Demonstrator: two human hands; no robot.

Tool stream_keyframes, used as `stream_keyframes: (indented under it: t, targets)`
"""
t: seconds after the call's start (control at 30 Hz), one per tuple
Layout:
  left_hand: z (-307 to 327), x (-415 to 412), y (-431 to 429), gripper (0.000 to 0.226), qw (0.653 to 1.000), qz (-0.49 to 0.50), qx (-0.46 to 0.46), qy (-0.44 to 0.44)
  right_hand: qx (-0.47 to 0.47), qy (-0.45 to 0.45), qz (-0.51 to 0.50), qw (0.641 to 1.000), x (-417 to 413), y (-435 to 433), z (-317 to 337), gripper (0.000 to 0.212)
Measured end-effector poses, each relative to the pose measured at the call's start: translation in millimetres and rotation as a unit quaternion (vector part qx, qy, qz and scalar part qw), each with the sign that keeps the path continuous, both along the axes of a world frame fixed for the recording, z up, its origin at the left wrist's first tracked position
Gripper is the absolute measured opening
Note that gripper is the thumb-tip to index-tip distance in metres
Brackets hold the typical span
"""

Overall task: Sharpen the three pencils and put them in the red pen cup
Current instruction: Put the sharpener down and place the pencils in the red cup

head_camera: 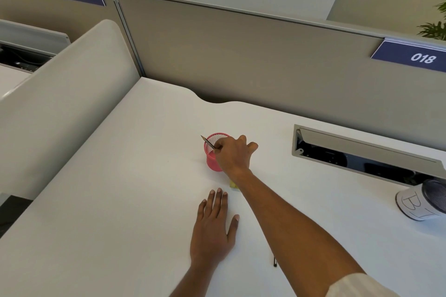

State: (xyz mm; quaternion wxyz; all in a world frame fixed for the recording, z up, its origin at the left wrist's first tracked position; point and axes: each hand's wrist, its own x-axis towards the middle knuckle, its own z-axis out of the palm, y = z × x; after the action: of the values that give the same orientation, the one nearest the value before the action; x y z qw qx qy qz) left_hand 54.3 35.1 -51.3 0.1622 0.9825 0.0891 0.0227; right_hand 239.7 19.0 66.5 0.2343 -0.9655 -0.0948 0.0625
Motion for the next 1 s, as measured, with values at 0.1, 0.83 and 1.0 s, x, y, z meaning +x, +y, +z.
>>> stream_keyframes:
  t: [0.1, 0.83, 1.0]
  targets:
    - [-0.2, -0.1, -0.1, 0.070, 1.000, 0.004, 0.000, -0.001, 0.009, 0.008, 0.002, 1.000, -0.7, -1.5, 4.8, 0.026]
    - [5.9, -0.2, 0.0, 0.070, 1.000, 0.001, -0.010, 0.004, 0.297, -0.009, -0.027, 0.954, 16.1, -50.1, 35.8, 0.009]
    - [5.2, -0.6, 0.9, 0.070, 1.000, -0.001, -0.008, 0.003, 0.386, -0.016, -0.089, 0.918, 13.0, -108.6, 45.8, 0.014]
